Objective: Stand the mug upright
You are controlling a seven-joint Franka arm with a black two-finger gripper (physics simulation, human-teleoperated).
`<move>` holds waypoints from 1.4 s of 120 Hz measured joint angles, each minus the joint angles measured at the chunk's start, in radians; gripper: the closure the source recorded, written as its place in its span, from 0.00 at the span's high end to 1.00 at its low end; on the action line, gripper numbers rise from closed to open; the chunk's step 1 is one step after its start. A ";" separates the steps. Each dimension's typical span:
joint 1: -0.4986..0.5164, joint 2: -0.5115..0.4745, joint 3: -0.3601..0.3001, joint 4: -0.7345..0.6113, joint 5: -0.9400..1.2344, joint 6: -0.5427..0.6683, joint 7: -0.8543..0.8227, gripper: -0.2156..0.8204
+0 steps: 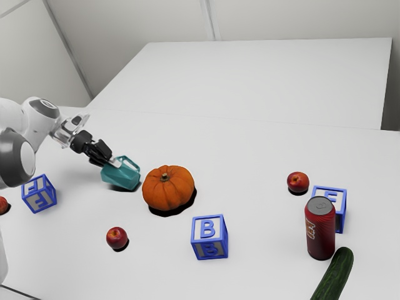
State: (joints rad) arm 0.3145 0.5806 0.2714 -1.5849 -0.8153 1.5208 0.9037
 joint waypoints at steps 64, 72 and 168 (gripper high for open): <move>0.001 -0.041 -0.001 -0.031 -0.090 -0.034 -0.001 0.05; -0.006 -0.068 -0.002 -0.044 -0.099 -0.032 -0.005 0.05; -0.418 -0.416 0.119 -0.386 0.414 0.473 -0.733 0.05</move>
State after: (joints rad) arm -0.1039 0.1651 0.3908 -1.9710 -0.4017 1.9941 0.1704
